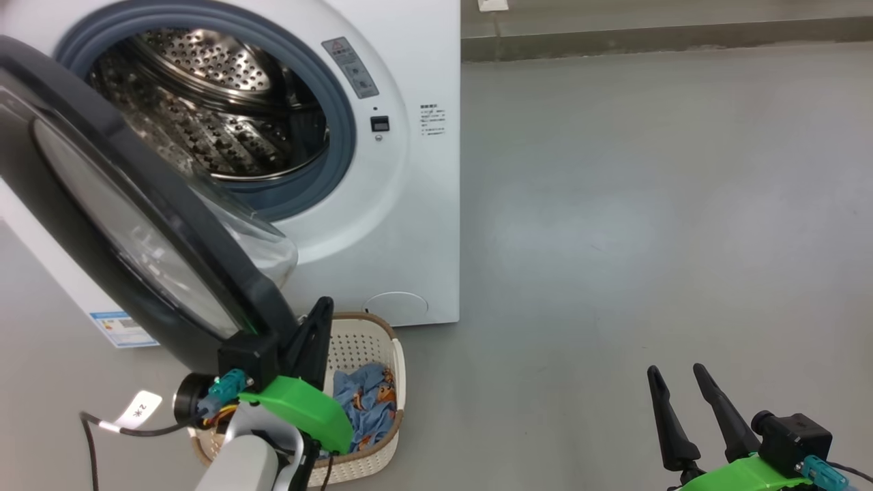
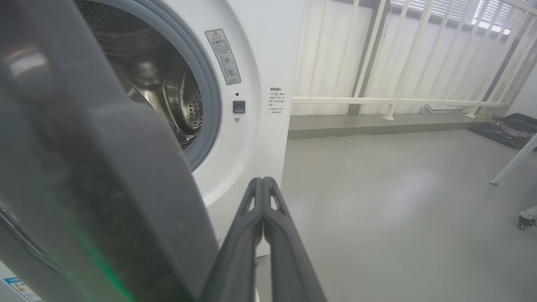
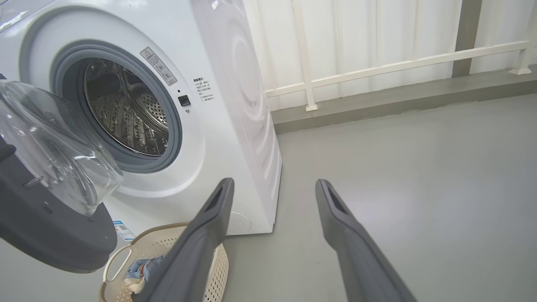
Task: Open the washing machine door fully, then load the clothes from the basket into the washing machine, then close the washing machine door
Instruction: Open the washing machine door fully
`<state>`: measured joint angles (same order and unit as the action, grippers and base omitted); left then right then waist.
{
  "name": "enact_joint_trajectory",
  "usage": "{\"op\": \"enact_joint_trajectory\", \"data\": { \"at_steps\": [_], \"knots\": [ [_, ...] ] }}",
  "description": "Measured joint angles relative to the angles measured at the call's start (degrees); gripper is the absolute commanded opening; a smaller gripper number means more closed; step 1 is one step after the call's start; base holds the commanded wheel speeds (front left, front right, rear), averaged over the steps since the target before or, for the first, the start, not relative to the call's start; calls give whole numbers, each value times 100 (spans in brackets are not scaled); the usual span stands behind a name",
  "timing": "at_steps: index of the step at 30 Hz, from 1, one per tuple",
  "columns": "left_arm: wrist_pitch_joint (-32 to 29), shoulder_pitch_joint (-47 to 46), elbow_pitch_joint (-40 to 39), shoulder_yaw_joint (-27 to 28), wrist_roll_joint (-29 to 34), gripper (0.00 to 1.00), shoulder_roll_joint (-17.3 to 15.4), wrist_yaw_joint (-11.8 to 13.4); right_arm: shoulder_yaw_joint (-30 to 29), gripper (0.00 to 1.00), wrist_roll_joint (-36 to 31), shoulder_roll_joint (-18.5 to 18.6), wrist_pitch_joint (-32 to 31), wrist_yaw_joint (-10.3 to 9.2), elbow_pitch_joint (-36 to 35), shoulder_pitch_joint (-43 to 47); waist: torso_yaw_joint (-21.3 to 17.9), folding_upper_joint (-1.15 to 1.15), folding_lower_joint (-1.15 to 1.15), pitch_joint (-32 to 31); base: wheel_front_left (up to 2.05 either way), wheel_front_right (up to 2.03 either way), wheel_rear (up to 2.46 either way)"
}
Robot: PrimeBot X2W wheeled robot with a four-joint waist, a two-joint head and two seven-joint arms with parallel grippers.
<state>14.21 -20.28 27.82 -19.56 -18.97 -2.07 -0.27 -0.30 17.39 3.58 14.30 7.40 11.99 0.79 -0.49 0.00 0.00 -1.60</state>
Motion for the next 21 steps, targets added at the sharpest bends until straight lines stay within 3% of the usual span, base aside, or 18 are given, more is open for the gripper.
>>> {"op": "enact_joint_trajectory", "data": {
  "at_steps": [21],
  "knots": [
    [27,57,10,-249,11,0,108,-35,114,100,34,-45,0,0,73,3,763,0,0,-83,0,0,0]
  ]
}}
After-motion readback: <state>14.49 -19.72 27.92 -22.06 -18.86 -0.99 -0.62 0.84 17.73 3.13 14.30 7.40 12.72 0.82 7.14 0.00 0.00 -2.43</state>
